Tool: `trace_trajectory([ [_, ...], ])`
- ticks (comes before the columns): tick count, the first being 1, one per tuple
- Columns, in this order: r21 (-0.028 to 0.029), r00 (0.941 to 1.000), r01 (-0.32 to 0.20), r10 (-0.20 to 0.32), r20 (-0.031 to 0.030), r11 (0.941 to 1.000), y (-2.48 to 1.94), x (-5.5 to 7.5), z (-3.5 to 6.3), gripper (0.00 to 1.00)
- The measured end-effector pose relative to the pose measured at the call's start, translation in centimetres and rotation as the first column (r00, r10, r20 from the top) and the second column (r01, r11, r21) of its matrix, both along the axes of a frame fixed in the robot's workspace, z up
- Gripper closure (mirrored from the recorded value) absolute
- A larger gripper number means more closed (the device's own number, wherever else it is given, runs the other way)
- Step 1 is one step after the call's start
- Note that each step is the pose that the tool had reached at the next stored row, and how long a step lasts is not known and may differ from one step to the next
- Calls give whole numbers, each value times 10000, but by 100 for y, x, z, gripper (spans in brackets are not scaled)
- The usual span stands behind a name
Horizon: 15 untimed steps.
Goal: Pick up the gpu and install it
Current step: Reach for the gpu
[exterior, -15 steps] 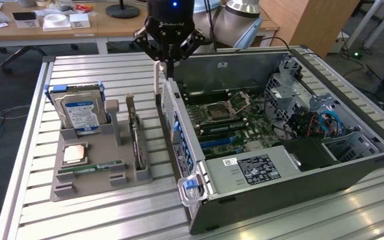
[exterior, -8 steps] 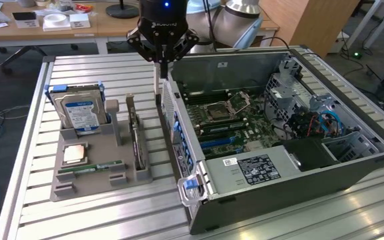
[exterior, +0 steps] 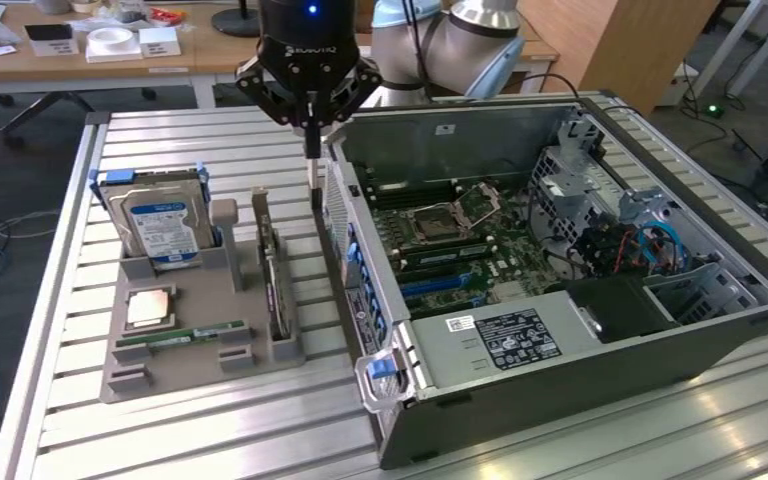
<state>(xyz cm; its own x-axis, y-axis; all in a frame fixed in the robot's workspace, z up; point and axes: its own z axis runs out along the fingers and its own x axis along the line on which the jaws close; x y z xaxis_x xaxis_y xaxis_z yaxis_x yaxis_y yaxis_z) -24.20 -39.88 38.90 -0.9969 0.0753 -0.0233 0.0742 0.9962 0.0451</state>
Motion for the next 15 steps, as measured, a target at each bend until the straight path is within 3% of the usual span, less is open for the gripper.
trace_trajectory([
  [15,0,10000,-1,1,0,10000,0,-194,-5,89],
])
